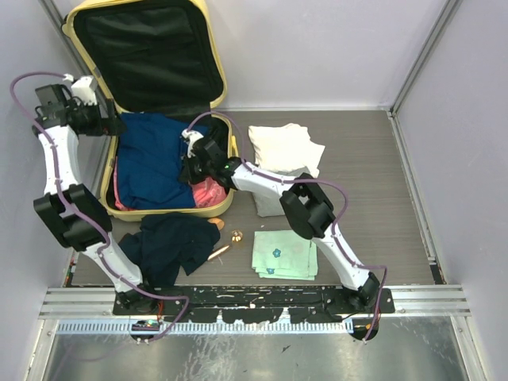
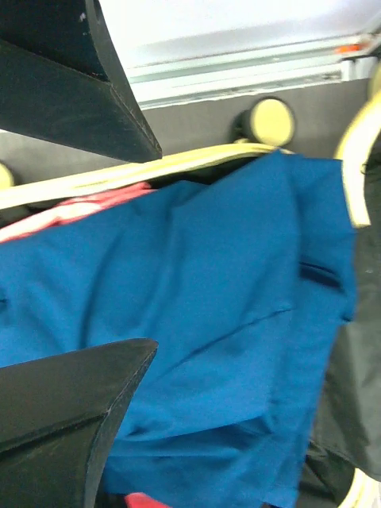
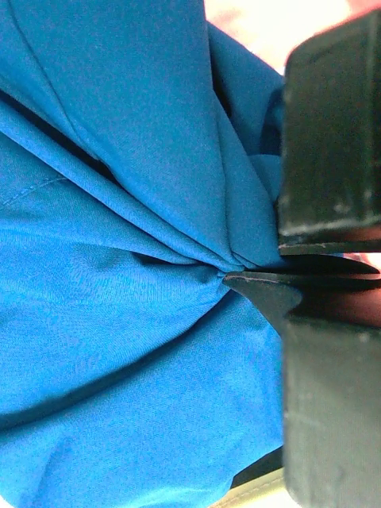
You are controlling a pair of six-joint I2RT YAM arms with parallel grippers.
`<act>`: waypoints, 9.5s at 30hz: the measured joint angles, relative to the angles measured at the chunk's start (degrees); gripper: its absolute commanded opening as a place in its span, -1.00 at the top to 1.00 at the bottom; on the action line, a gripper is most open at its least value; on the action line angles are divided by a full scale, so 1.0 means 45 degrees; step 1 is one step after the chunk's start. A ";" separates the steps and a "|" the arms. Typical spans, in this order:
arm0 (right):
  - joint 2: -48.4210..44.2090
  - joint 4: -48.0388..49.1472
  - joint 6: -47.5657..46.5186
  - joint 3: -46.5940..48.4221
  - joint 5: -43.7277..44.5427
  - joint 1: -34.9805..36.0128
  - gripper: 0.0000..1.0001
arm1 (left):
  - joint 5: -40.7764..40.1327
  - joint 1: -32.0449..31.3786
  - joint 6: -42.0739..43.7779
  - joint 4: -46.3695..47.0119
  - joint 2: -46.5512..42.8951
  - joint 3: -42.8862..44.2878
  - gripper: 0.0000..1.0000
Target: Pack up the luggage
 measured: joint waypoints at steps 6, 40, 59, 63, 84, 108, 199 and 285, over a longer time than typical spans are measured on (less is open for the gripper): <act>-0.0199 0.1078 -0.0228 -0.1234 0.0180 0.0063 0.87 | -0.0073 -0.1209 -0.0899 0.1389 0.2307 0.1229 -0.86; -0.4804 -0.3215 -0.4313 -0.1447 -0.4240 -0.3138 -0.89 | -0.0801 -0.2375 0.0777 -0.2671 0.2069 0.4595 -0.96; -0.5464 -0.6071 -0.8262 -0.7325 -0.3419 -0.7631 -0.10 | -0.0267 -0.4187 0.1209 -0.3055 -0.1647 -0.0053 -0.96; -0.5668 -0.5377 -0.8374 -0.8417 -0.3240 -0.7572 -0.02 | -0.0267 -0.4294 0.1205 -0.2963 -0.2108 -0.0457 -0.96; -0.7839 -0.6436 -0.7956 -1.0763 -0.3517 -0.7631 -0.24 | -0.0238 -0.5673 0.1141 -0.2463 -0.2443 -0.1209 -0.96; -0.1933 -0.6033 -0.7888 -0.2463 -0.1724 -0.7475 -0.39 | -0.0967 -0.7159 -0.0539 -0.1530 -0.2346 -0.1588 -0.96; -0.7203 -0.1943 -0.0189 -0.3997 -0.4294 -0.5557 0.99 | -0.3871 -0.9981 -0.5236 0.3871 -0.2220 -0.2234 1.00; -0.4765 -1.0195 -1.6708 -0.7295 -0.5153 -0.8034 0.05 | 0.0539 -0.6305 0.3060 -0.0379 -0.4721 -0.5149 -0.96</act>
